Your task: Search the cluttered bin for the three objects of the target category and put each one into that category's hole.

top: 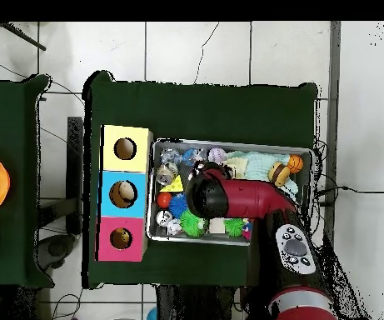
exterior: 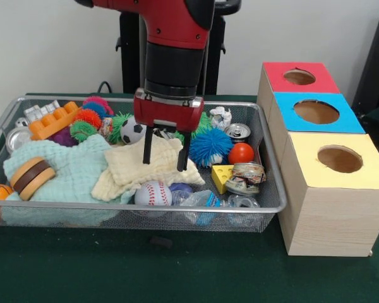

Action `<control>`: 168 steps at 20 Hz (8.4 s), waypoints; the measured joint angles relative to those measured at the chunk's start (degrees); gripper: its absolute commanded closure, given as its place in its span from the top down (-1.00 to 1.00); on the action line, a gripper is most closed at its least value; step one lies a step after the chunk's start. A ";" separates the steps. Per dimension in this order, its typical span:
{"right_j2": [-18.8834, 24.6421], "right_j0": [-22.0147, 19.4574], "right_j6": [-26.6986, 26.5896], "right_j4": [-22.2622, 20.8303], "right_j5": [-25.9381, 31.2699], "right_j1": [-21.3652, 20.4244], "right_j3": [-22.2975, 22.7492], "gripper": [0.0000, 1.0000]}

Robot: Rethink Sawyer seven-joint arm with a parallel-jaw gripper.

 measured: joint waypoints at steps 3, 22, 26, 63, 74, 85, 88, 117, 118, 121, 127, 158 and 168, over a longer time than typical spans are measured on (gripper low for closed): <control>-0.22 0.02 0.00 -0.49 -1.97 1.62 -0.02 1.00; -4.69 2.60 0.00 -2.69 -10.88 6.22 0.29 -1.00; -2.67 0.61 0.00 -2.60 -6.95 2.20 1.41 -1.00; 10.86 -14.05 0.00 1.99 16.99 -16.96 3.84 -1.00; 12.09 -15.44 0.00 0.26 16.74 -18.08 6.35 -1.00; 10.12 -6.22 0.00 0.22 13.76 -20.07 11.96 -1.00; 9.90 -4.35 0.00 0.24 13.22 -20.20 12.93 -1.00; 6.37 0.77 0.00 6.64 11.60 -29.82 24.47 -1.00; 6.02 1.71 0.00 7.04 11.59 -30.57 25.21 -1.00; 5.44 2.94 0.00 7.25 11.59 -31.17 25.57 -1.00; 4.71 3.64 0.00 7.43 11.59 -31.34 25.64 1.00; 8.96 -14.80 0.00 5.87 11.58 -21.87 17.43 1.00; 11.26 -15.75 0.00 1.58 11.59 -15.81 10.78 1.00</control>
